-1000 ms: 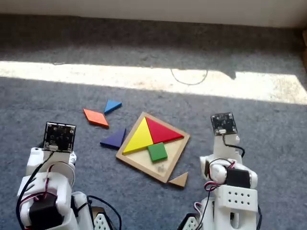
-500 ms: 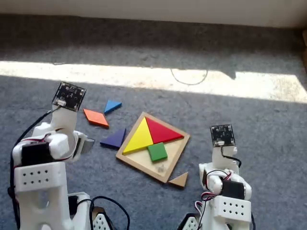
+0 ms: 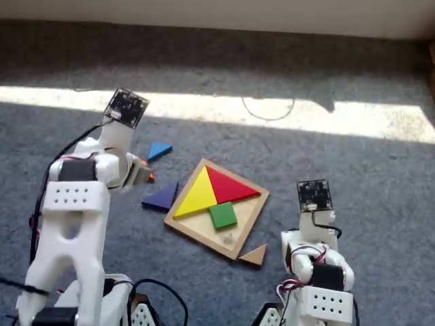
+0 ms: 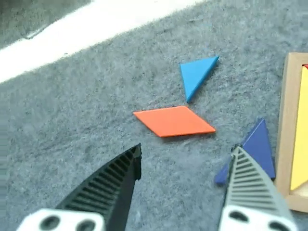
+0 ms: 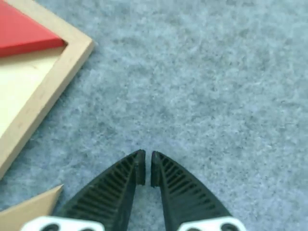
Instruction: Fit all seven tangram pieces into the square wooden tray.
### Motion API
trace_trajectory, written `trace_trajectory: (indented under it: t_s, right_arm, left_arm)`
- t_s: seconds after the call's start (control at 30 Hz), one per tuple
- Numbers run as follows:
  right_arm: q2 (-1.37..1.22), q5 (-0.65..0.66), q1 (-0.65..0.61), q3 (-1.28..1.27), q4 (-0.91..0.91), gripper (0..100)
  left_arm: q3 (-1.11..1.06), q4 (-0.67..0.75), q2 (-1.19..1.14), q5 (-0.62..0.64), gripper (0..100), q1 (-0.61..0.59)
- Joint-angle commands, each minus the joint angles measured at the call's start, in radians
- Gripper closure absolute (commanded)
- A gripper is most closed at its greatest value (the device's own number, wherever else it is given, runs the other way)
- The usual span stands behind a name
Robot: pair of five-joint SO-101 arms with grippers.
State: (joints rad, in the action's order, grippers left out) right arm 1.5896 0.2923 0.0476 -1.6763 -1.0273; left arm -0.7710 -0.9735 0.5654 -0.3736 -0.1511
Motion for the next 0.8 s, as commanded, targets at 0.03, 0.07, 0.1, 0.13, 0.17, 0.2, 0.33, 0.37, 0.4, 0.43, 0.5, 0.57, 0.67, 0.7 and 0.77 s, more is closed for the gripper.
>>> trace_trajectory:
  t_s: [0.03, 0.07, 0.1, 0.13, 0.17, 0.2, 0.33, 0.37, 0.4, 0.43, 0.5, 0.57, 0.67, 0.7, 0.77]
  right_arm:
    - [0.042, 0.011, 0.012, -0.022, 0.013, 96.4]
    - [0.047, 0.011, 0.012, -0.022, 0.012, 96.4]
    - [0.047, 0.011, 0.012, -0.022, 0.012, 96.4]
    - [0.047, 0.011, 0.012, -0.022, 0.012, 96.4]
    - [0.047, 0.011, 0.012, -0.022, 0.012, 96.4]
    - [0.047, 0.011, 0.012, -0.022, 0.012, 96.4]
    - [0.048, 0.011, 0.012, -0.022, 0.012, 96.4]
    - [0.048, 0.011, 0.012, -0.022, 0.012, 96.4]
    - [0.048, 0.011, 0.012, -0.022, 0.012, 96.4]
    - [0.048, 0.011, 0.012, -0.024, 0.012, 96.4]
    - [0.048, 0.012, 0.012, -0.024, 0.012, 96.4]
    - [0.048, 0.012, 0.012, -0.024, 0.012, 96.4]
    - [0.048, 0.012, 0.012, -0.024, 0.012, 96.4]
    - [0.048, 0.012, 0.012, -0.024, 0.012, 96.4]
    - [0.048, 0.012, 0.012, -0.024, 0.012, 96.4]
  left_arm:
    - [0.223, 0.028, -0.285, -0.008, 71, 0.071]
    - [0.266, 0.028, -0.337, -0.008, 71, 0.076]
    - [0.306, 0.028, -0.386, -0.008, 71, 0.079]
    - [0.344, 0.028, -0.433, -0.009, 71, 0.084]
    - [0.383, 0.028, -0.479, -0.009, 71, 0.085]
    - [0.421, 0.028, -0.526, -0.011, 71, 0.087]
    - [0.545, 0.028, -0.688, -0.097, 71, 0.087]
    - [0.570, 0.028, -0.727, -0.117, 71, 0.087]
    - [0.593, 0.028, -0.763, -0.135, 71, 0.087]
    - [0.615, 0.028, -0.799, -0.152, 71, 0.087]
    - [0.650, 0.028, -0.854, -0.175, 71, 0.087]
    - [0.685, 0.028, -0.908, -0.196, 71, 0.094]
    - [0.728, 0.028, -0.972, -0.222, 71, 0.102]
    - [0.742, 0.028, -0.989, -0.229, 71, 0.102]
    - [0.769, 0.028, -1.017, -0.238, 71, 0.105]
